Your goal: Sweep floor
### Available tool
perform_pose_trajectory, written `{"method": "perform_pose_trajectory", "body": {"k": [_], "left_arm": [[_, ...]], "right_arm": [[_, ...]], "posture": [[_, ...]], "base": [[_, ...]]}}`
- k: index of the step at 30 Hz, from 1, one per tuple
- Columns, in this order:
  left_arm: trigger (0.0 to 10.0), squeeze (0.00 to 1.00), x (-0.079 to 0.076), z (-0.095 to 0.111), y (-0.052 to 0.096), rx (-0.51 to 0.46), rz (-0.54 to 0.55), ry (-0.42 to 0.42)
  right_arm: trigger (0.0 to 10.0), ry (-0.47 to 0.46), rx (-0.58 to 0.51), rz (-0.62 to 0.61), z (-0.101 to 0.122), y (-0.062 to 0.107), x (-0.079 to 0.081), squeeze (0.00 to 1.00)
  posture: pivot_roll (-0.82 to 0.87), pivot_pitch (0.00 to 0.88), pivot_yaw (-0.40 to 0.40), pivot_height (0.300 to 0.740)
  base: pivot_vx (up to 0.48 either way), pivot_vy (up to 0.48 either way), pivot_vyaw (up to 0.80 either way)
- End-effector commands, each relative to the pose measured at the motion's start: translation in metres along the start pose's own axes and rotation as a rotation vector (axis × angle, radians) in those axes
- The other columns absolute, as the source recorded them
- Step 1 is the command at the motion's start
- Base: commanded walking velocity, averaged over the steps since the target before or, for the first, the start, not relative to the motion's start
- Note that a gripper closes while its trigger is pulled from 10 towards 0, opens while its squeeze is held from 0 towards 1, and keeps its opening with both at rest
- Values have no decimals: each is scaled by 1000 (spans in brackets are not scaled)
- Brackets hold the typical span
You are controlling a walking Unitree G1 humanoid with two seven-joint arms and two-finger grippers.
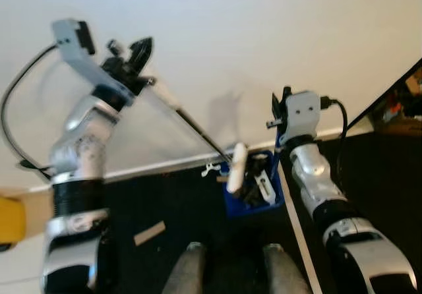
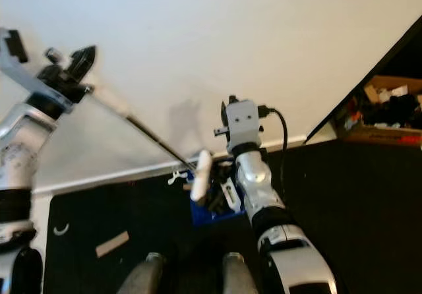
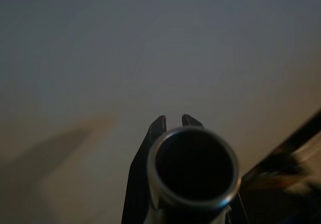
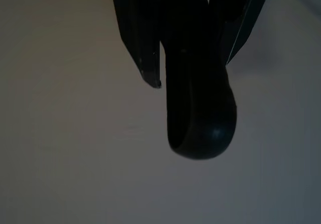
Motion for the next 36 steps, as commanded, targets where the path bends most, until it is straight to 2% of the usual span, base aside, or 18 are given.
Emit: {"method": "perform_pose_trajectory", "body": {"k": [1, 2, 4, 5, 7, 8, 11, 15, 21, 23, 25, 28, 36], "left_arm": [[10000, 0, 17, 3, 16, 43, 42, -95], [10000, 0, 25, 0, 23, 69, 68, -127], [10000, 0, 25, 0, 23, 69, 68, -127], [10000, 0, 38, -7, 34, 116, 117, -189], [10000, 0, 38, -7, 34, 116, 117, -189], [10000, 0, 50, -13, 40, 150, 176, -239], [10000, 0, 67, -21, 44, 158, 269, -294], [10000, 0, 80, -28, 43, 124, 371, -279], [10000, 0, 81, -43, 36, 160, 392, -299], [10000, 0, 83, -46, 34, 168, 412, -328], [10000, 0, 84, -46, 33, 168, 419, -338], [10000, 0, 86, -46, 24, 160, 439, -371], [10000, 0, 87, -43, 14, 140, 481, -382]], "right_arm": [[10000, -22, 57, -1, -17, 10, 3, 0], [10000, -23, 58, 0, -17, 11, 4, 0], [10000, -23, 58, 0, -17, 11, 4, 0], [10000, -23, 59, 3, -17, 11, 4, 0], [10000, -23, 59, 3, -17, 11, 4, 0], [10000, -21, 59, 4, -17, 11, 3, 0], [10000, -19, 59, 3, -17, 11, 2, 0], [10000, -17, 51, 3, -15, 10, 1, 0], [10000, -17, 26, 5, -9, 8, 1, 0], [10000, -18, 11, 5, -6, 7, -1, 0], [10000, -18, 4, 6, -4, 7, -1, 0], [10000, -18, -26, 5, 3, 8, -5, 0], [10000, -20, -66, 2, 13, 7, -8, 0]], "posture": [[121, 442, 64, 740], [120, 444, 62, 740], [120, 444, 62, 740], [117, 452, 58, 740], [117, 452, 58, 740], [114, 457, 57, 740], [109, 462, 54, 740], [93, 471, 47, 740], [67, 490, 45, 740], [59, 499, 41, 740], [52, 502, 41, 740], [41, 521, 42, 740], [5, 540, 42, 740]], "base": [[0, 0, 0], [0, 0, 0], [0, 0, 0], [0, 0, 0], [0, 0, 0], [0, 0, 0], [0, 0, 0], [0, 0, 0], [0, 0, 0], [0, 0, 0], [0, 0, 0], [0, 0, 0], [0, 0, 0]]}}
Point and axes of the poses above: a point about 5 cm out from each wrist's last joint towards the gripper, its own y axis pointing back from the gripper into the wrist, its own z axis along the axis of the wrist's last joint, x = y × z, the point moved 3 cm from there along -y, pointing out of the wrist towards the gripper, and after that the axes turned 12 degrees about -y, right-handed, at the moved point
